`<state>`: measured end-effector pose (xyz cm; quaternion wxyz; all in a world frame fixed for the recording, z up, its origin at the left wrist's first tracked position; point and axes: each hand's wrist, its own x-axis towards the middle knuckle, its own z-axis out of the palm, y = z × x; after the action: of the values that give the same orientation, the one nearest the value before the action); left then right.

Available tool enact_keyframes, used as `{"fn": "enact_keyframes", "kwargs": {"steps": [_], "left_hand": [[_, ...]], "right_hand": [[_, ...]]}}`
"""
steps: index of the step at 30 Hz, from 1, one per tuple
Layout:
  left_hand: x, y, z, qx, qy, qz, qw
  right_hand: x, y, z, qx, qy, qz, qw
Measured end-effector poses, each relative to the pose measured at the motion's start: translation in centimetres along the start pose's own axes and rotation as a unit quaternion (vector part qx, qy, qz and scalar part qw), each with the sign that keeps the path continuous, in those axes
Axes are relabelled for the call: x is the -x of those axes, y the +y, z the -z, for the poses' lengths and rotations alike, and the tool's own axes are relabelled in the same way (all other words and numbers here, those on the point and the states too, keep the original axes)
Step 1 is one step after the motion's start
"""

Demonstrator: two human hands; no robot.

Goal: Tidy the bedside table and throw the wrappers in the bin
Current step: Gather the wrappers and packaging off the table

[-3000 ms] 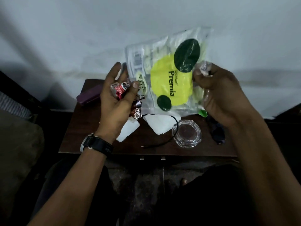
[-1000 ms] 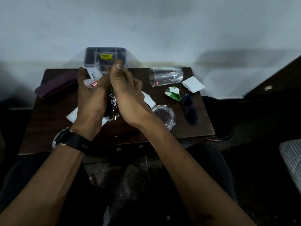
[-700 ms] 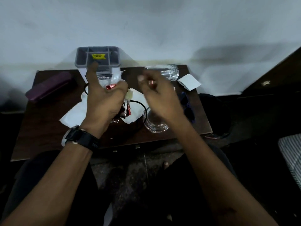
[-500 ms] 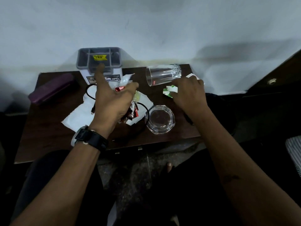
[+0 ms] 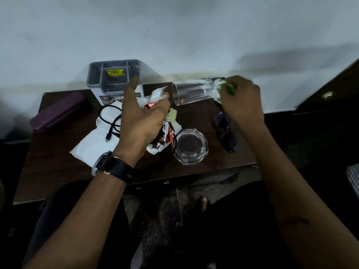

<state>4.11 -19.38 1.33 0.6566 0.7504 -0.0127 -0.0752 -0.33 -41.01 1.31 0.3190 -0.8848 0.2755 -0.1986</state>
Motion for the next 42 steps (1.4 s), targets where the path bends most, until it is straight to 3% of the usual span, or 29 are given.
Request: {"fn": "enact_keyframes", "kwargs": {"steps": [2, 5, 9, 13, 20, 26, 30, 36, 40, 42], "left_hand": [[-0.2, -0.3, 0.0, -0.002, 0.013, -0.014, 1.000], [-0.2, -0.4, -0.1, -0.002, 0.014, -0.015, 1.000], [-0.1, -0.3, -0.6, -0.002, 0.018, -0.022, 1.000], [0.0, -0.1, -1.0, 0.012, 0.016, -0.031, 0.999], [0.2, -0.1, -1.7, 0.036, -0.011, -0.036, 0.999], [0.4, 0.7, -1.7, 0.026, 0.006, -0.049, 0.998], [0.7, 1.1, -2.2, 0.076, 0.002, -0.047, 0.996], [0.8, 1.4, -2.7, 0.173, -0.047, 0.005, 0.984], [1.1, 1.9, -2.8, 0.176, -0.036, -0.014, 0.984], [1.4, 2.1, -2.7, 0.184, -0.027, -0.021, 0.982]], "right_hand": [[-2.6, 2.2, 0.5, -0.050, -0.034, -0.136, 0.989], [-5.0, 5.4, 0.0, -0.050, -0.090, -0.212, 0.972], [-5.1, 6.1, -1.2, -0.039, -0.124, -0.180, 0.975], [-4.6, 6.8, -2.0, 0.040, -0.083, -0.130, 0.987], [-4.1, 6.8, -2.5, 0.043, -0.021, -0.064, 0.997], [-3.1, 4.7, -1.3, -0.051, 0.067, -0.054, 0.995], [0.2, -0.4, 0.4, -0.211, 0.119, -0.006, 0.970], [7.5, -5.2, -1.4, -0.294, -0.053, 0.032, 0.954], [8.9, -6.2, -0.6, -0.502, -0.121, -0.064, 0.854], [10.3, -6.4, -0.9, -0.452, -0.145, -0.021, 0.880]]}}
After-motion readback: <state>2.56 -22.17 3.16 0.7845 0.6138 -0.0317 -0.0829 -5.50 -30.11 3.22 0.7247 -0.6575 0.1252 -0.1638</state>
